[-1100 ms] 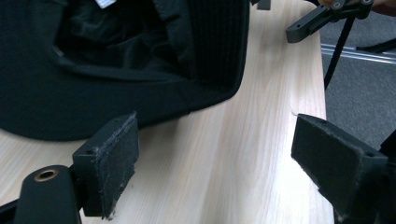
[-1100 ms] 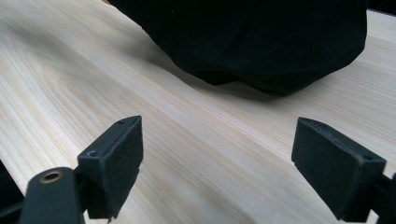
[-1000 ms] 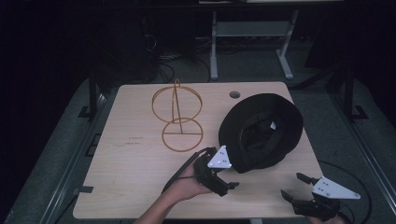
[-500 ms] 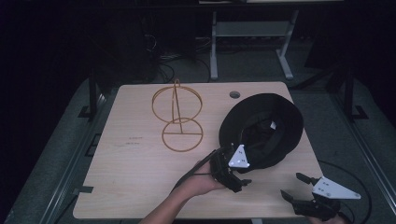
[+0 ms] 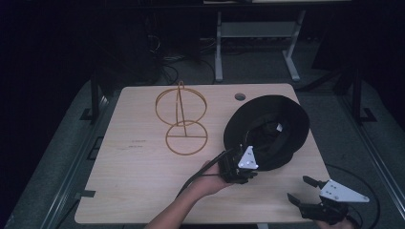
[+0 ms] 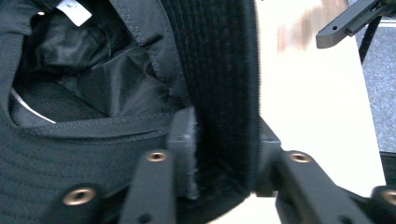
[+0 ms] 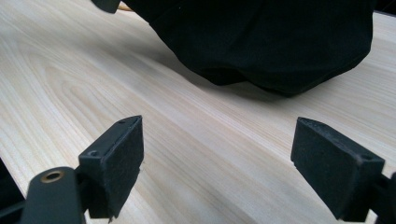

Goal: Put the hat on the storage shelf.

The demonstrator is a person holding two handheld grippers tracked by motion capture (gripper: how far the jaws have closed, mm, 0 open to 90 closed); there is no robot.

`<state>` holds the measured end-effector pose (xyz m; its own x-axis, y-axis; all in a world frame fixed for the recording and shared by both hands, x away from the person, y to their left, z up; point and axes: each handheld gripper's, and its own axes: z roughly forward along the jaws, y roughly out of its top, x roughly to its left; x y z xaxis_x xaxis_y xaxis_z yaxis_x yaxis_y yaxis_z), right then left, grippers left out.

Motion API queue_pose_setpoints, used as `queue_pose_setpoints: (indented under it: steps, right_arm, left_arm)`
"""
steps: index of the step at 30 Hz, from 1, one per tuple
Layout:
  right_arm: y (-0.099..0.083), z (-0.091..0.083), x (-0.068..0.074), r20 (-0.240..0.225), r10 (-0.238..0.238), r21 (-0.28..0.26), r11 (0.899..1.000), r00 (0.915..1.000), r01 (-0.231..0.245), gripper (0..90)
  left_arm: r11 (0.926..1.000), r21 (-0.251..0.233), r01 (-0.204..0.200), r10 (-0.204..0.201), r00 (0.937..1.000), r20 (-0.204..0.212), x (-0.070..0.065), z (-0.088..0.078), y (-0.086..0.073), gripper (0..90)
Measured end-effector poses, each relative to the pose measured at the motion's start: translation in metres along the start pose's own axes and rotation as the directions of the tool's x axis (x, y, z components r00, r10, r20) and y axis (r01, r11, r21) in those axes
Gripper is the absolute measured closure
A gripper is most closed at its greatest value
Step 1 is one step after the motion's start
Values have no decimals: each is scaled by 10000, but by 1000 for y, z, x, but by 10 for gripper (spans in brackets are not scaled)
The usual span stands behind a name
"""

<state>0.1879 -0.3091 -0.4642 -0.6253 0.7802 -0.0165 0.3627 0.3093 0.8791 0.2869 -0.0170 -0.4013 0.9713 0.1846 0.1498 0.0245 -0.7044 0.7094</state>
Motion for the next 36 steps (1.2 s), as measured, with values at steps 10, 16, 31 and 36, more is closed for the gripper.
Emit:
queue_pose_setpoints:
  steps: [10,16,31,36]
  right_arm:
    - [3,5,1,51,-46,3,10000,10000,46,165]
    - [5,7,-1,162,-94,-95,9999,9998,95,165]
    - [23,22,-9,143,-289,-352,9989,9995,294,165]
    - [27,30,-13,285,-409,-324,9986,9988,418,167]
  left_arm:
    - [9950,-715,699,-691,9975,133,6,-15,-7,846]
    - [9794,-1332,1515,-1436,9874,671,11,-27,-16,850]
    - [9264,-2387,2913,-2505,9499,1871,26,-53,-26,854]
    - [9084,-2727,3168,-2612,9395,2216,28,-61,-29,854]
